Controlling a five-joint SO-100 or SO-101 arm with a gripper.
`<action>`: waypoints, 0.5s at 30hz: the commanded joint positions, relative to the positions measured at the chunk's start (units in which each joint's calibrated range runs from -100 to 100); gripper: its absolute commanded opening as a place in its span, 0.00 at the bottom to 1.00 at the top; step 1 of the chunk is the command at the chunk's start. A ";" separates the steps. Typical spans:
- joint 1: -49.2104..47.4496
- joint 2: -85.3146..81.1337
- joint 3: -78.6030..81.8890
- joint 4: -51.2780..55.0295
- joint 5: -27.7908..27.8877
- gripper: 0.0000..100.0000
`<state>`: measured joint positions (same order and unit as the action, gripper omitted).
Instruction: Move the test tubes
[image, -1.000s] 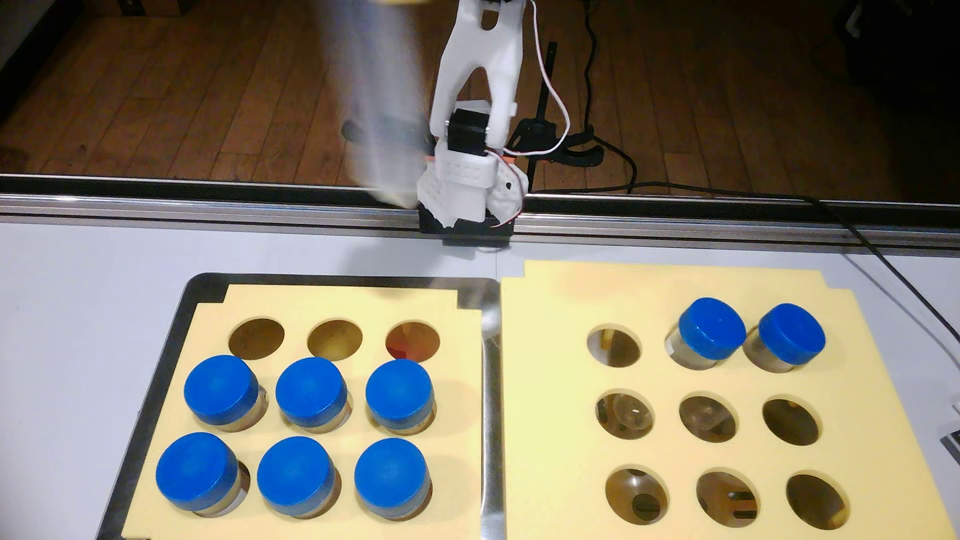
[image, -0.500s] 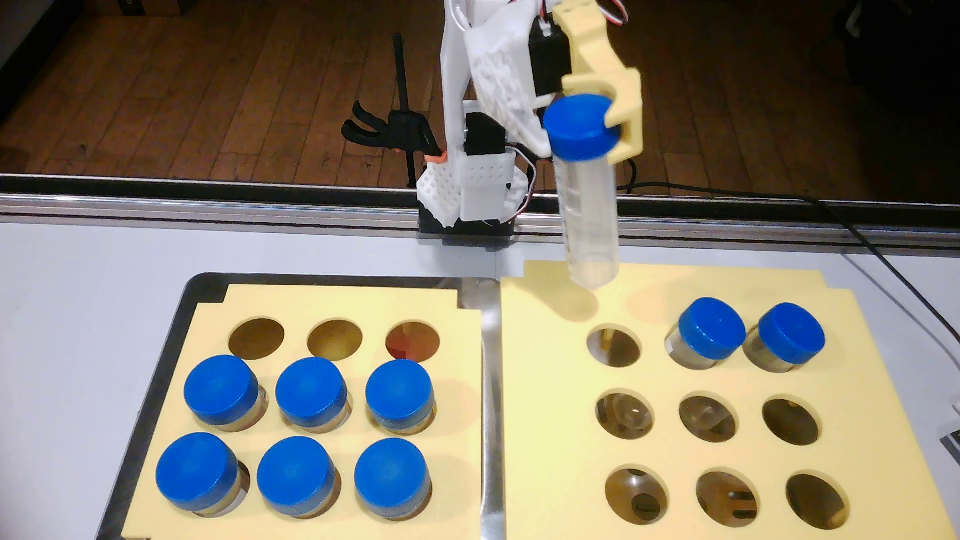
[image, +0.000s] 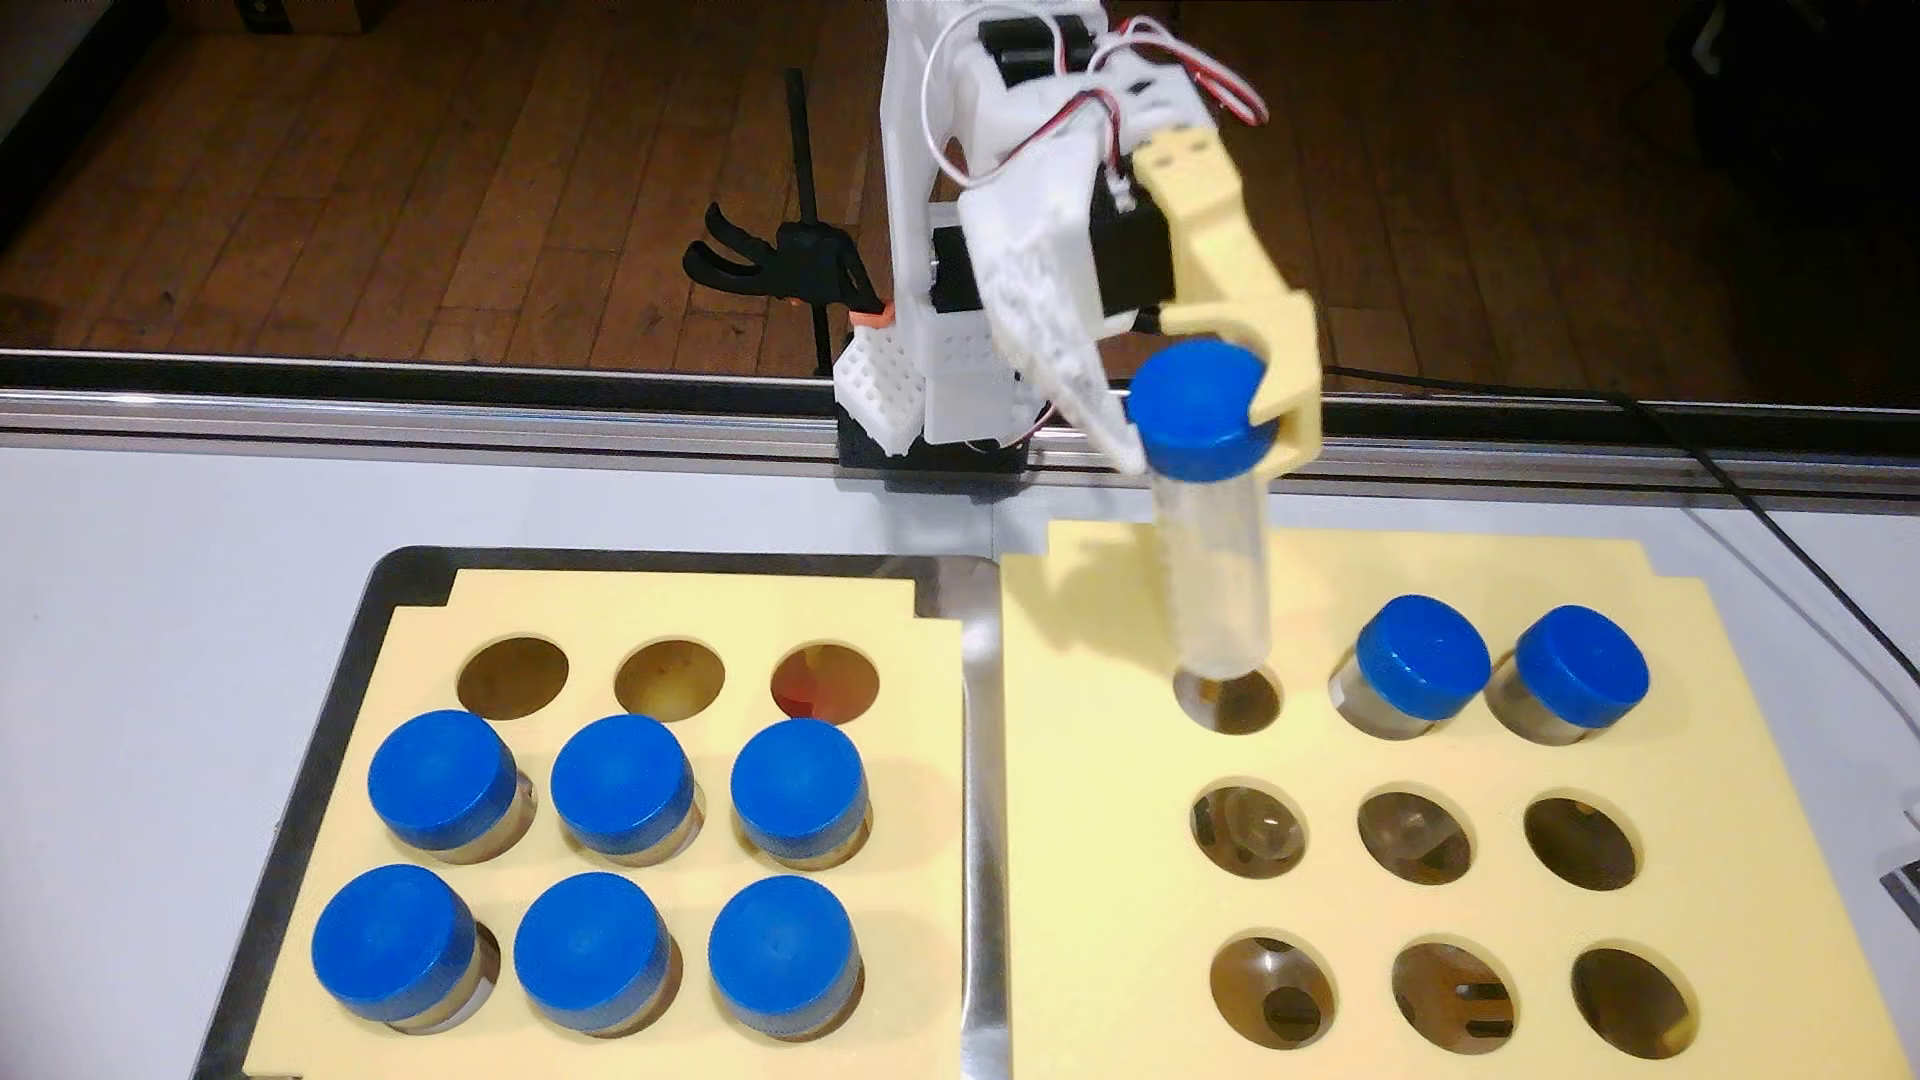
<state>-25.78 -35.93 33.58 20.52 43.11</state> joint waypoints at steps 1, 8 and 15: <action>-1.01 3.93 -3.03 -5.52 0.78 0.10; -6.42 4.36 7.59 -4.94 0.57 0.10; -9.31 4.45 13.76 -4.94 0.30 0.10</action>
<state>-32.54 -31.44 46.23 16.57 43.67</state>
